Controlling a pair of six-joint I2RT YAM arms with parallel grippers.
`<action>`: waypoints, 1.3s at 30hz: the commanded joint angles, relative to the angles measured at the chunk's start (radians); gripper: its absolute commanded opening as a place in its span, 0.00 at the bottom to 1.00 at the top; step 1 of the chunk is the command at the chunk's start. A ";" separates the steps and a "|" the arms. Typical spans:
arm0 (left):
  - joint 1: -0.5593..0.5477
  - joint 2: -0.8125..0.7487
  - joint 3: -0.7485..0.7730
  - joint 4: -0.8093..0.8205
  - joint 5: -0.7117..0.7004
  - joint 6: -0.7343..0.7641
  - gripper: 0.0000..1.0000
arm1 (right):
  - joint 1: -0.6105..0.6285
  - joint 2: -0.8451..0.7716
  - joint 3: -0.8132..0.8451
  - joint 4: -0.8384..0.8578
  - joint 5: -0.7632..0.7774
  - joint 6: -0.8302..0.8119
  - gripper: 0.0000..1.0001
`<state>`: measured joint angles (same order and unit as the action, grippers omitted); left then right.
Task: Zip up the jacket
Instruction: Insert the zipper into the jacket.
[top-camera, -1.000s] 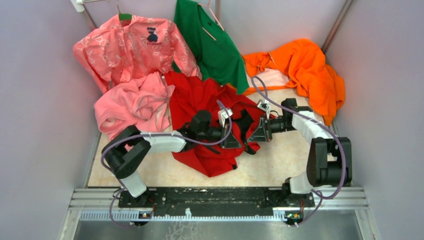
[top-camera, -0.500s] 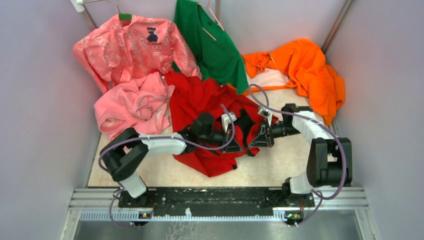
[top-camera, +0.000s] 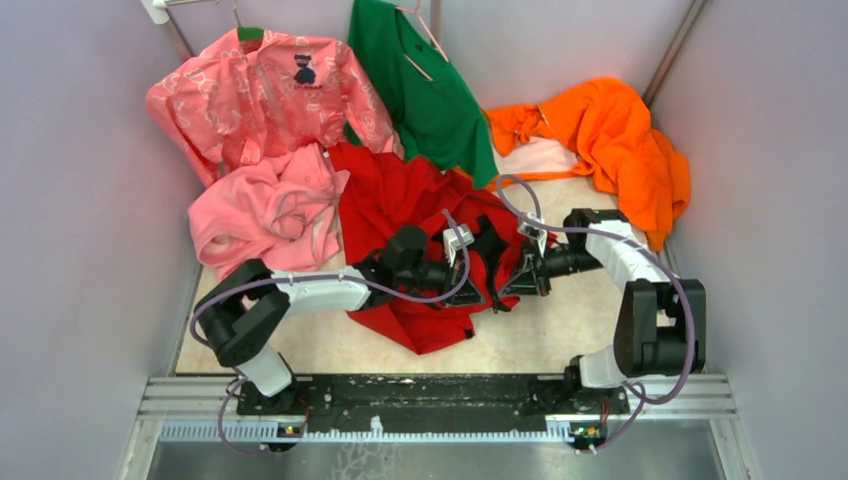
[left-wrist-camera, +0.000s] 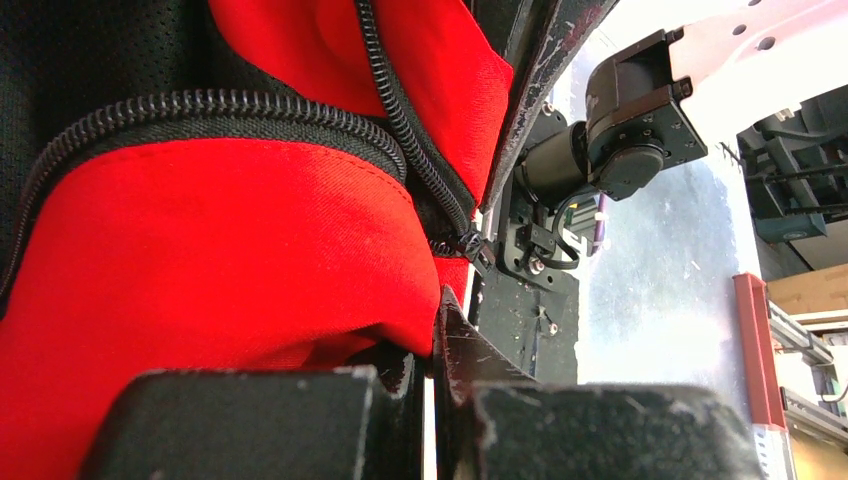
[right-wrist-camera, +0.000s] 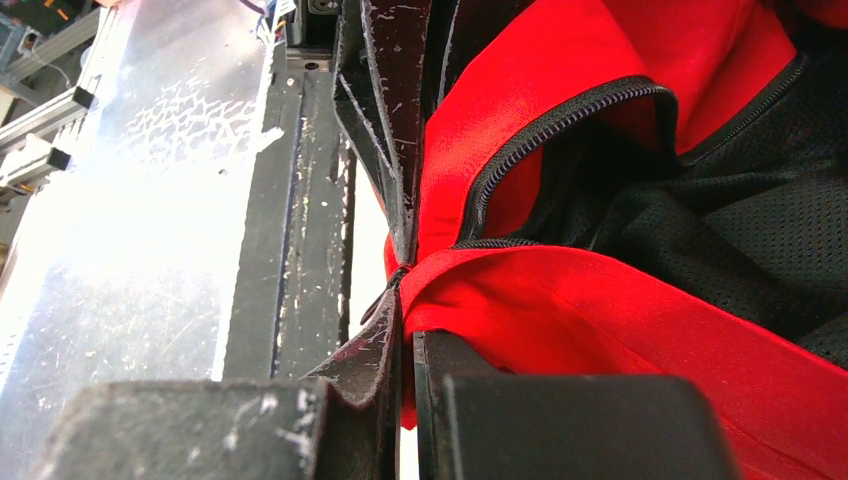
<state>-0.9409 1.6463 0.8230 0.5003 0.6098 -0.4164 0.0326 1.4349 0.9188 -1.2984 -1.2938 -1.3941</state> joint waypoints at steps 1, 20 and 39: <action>-0.009 -0.038 0.002 -0.003 0.023 0.027 0.00 | 0.006 -0.050 0.041 0.021 -0.051 -0.026 0.00; -0.012 -0.052 0.007 -0.014 0.014 0.030 0.00 | -0.001 -0.055 0.030 0.032 -0.075 -0.002 0.00; -0.031 -0.082 0.073 -0.184 -0.032 0.144 0.00 | -0.001 -0.111 0.013 0.130 -0.067 0.110 0.00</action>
<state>-0.9565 1.5787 0.8700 0.3565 0.5636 -0.3122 0.0315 1.3613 0.9176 -1.2354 -1.2953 -1.3231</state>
